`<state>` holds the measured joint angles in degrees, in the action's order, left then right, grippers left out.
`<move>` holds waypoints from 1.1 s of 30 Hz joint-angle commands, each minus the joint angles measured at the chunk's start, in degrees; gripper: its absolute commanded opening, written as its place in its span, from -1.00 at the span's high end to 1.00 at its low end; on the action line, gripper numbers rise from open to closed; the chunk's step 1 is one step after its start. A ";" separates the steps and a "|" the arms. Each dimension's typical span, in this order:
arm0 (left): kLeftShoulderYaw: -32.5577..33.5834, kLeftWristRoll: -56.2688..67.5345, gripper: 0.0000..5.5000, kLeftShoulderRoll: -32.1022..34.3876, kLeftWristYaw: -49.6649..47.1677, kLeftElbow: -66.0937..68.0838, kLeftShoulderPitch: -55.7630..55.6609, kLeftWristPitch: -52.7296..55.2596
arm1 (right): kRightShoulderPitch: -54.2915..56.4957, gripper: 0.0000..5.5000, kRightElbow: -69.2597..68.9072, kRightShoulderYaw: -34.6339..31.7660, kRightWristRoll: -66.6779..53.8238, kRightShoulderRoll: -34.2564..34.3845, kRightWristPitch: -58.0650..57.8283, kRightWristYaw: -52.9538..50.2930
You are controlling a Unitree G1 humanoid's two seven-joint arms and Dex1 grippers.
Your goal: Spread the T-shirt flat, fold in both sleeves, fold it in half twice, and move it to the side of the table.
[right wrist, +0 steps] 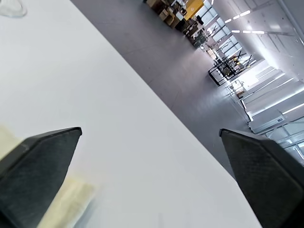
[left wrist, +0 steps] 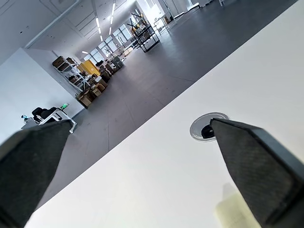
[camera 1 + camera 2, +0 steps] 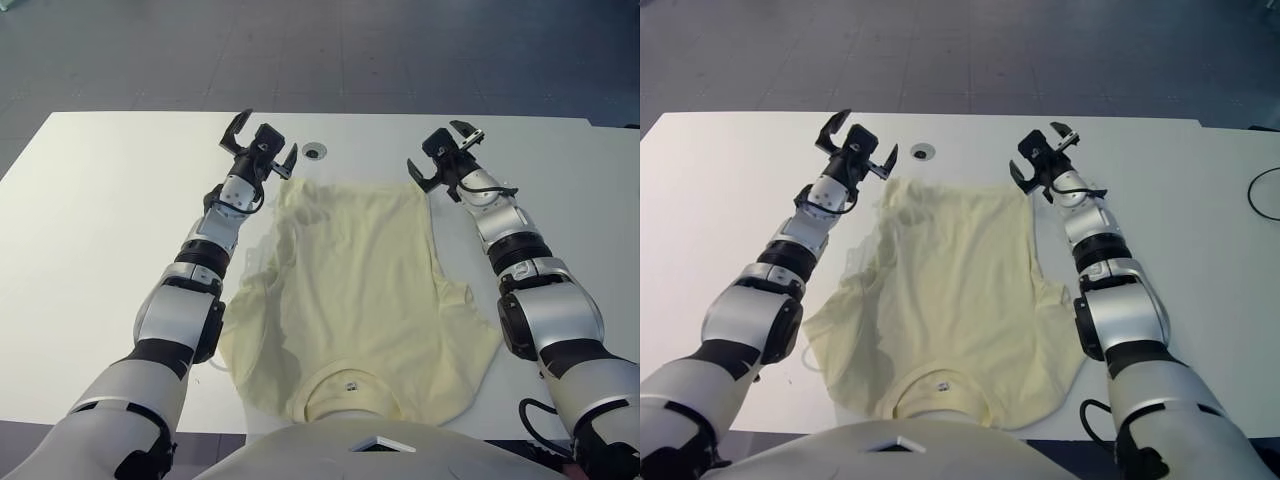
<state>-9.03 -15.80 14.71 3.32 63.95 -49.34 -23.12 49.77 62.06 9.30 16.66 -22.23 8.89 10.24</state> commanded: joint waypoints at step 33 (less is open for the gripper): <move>-3.83 -4.71 -0.96 -3.39 0.72 11.69 -2.13 8.31 | 3.42 -0.96 13.07 -1.82 0.34 2.34 -2.03 -4.90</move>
<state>-13.06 -20.49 12.11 3.18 74.58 -51.07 -15.54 52.74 75.12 7.95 17.75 -20.73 5.36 4.06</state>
